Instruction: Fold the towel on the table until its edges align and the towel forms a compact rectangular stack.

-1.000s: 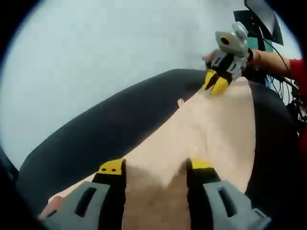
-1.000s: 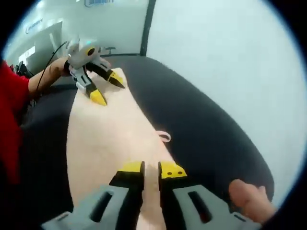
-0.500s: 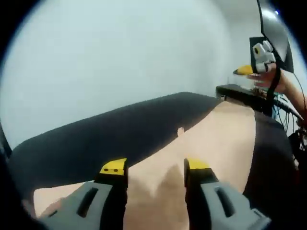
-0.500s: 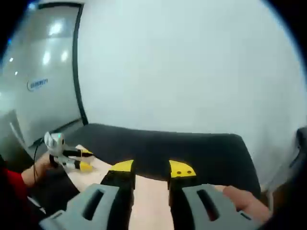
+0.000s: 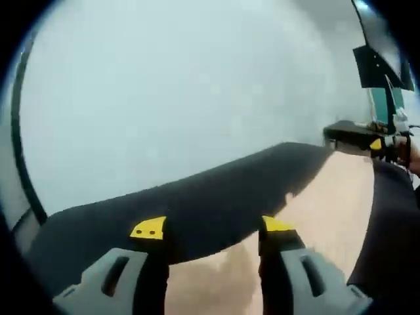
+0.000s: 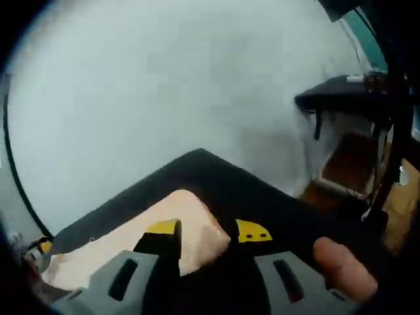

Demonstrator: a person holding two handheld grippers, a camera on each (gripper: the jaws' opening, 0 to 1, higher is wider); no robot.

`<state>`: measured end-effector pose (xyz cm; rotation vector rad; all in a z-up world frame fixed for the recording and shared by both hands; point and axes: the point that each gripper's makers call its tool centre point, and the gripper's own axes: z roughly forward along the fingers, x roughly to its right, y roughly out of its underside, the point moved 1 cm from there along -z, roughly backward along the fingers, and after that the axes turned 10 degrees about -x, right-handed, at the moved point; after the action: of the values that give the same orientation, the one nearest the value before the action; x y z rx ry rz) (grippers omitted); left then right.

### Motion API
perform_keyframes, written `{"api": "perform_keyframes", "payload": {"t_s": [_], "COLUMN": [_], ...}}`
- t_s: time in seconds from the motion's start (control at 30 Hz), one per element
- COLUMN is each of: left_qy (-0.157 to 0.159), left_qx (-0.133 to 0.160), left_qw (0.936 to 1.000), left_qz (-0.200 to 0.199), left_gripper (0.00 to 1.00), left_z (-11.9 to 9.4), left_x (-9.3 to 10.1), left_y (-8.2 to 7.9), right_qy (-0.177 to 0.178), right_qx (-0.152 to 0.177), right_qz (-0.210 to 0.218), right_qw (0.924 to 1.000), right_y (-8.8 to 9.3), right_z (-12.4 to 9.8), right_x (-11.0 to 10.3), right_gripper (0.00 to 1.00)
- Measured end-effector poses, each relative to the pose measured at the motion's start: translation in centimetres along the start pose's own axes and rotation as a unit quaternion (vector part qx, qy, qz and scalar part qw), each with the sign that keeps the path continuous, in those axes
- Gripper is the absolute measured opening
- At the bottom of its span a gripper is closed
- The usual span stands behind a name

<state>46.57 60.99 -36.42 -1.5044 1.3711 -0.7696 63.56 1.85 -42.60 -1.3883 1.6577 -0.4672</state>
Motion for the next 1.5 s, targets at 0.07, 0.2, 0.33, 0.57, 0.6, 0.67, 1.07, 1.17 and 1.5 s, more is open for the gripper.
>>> {"api": "perform_keyframes", "payload": {"t_s": [0.07, 0.2, 0.33, 0.57, 0.6, 0.67, 1.07, 1.17, 1.5], "left_qy": [-0.029, -0.003, -0.006, 0.003, 0.003, 0.004, 0.011, 0.012, 0.018], "left_qx": [0.01, -0.023, -0.01, -0.007, -0.008, -0.009, -0.017, -0.021, -0.03], "left_qw": [0.9991, 0.9975, 0.9983, 0.9993, 0.9993, 0.9992, 0.9983, 0.9981, 0.9977], "left_qz": [-0.029, -0.066, -0.057, -0.037, -0.035, -0.039, -0.055, -0.056, -0.058], "left_gripper": [0.38, 0.37, 0.38, 0.38, 0.38, 0.37, 0.35, 0.35, 0.34], "left_z": [-1.0, -0.7, -0.5, -0.6, -0.6, -0.5, 0.0, 0.1, 0.2], "left_x": [-2.1, -1.8, -1.7, -0.1, 0.0, -0.2, -0.5, -0.6, -0.5], "left_y": [1.2, 4.0, 3.2, 3.0, 3.0, 3.2, 3.8, 4.0, 4.3], "right_qy": [-0.002, 0.003, 0.018, 0.004, 0.017, 0.006, -0.068, -0.099, -0.17], "right_qx": [-0.011, -0.036, -0.037, -0.035, -0.031, 0.012, 0.153, 0.142, 0.106], "right_qz": [0.008, 0.011, 0.027, -0.019, -0.002, -0.038, -0.358, -0.413, -0.559], "right_qw": [0.9999, 0.9993, 0.9988, 0.9992, 0.9994, 0.9992, 0.9187, 0.894, 0.8049], "right_y": [0.4, 1.9, 2.6, 2.5, 2.4, 1.1, 3.2, 6.4, 13.9], "right_z": [1.0, 2.3, 2.5, 3.2, 2.9, 2.5, -2.6, -2.6, -3.9], "right_x": [-0.1, -1.0, -0.5, -0.7, -0.5, -1.6, -18.9, -21.9, -25.9], "right_gripper": [0.26, 0.27, 0.21, 0.02, 0.02, 0.01, 0.01, 0.01, 0.01]}}
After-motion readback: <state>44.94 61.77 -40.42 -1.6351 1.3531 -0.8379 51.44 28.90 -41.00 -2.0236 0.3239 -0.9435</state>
